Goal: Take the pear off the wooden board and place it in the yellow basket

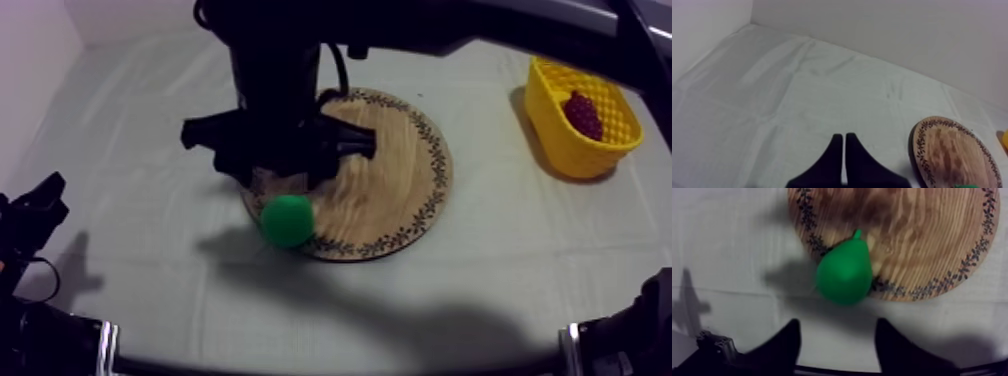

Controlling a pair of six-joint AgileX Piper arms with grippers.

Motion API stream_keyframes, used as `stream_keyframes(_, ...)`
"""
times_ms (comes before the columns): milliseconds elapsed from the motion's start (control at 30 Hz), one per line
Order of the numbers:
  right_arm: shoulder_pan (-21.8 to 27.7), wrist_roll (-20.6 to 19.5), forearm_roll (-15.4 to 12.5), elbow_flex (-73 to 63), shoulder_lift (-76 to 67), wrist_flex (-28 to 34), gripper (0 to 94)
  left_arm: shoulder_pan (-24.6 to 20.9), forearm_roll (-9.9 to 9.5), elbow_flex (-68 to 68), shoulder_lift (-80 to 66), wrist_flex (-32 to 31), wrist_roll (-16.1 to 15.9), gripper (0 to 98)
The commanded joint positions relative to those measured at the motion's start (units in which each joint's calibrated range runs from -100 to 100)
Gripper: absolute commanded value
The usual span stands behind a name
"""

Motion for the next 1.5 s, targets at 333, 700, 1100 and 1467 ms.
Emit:
stream_keyframes(333,0.38,0.25,1.05,-0.61,0.93,0.03,83.1,0.02,0.02,0.0,0.0,-0.01,-0.01,0.1)
stream_keyframes(700,1.1,0.23,-0.42,1.37,4.64,-1.01,86.2,0.02,0.02,0.0,0.0,-0.01,-0.01,0.1)
stream_keyframes(1100,1.79,0.57,-1.78,0.5,12.22,-3.73,84.9,0.02,0.02,0.0,0.0,-0.01,-0.01,0.1)
stream_keyframes(1467,1.91,0.76,-3.38,-2.6,17.98,-5.51,82.0,0.02,0.02,0.0,0.0,-0.01,-0.01,0.1)
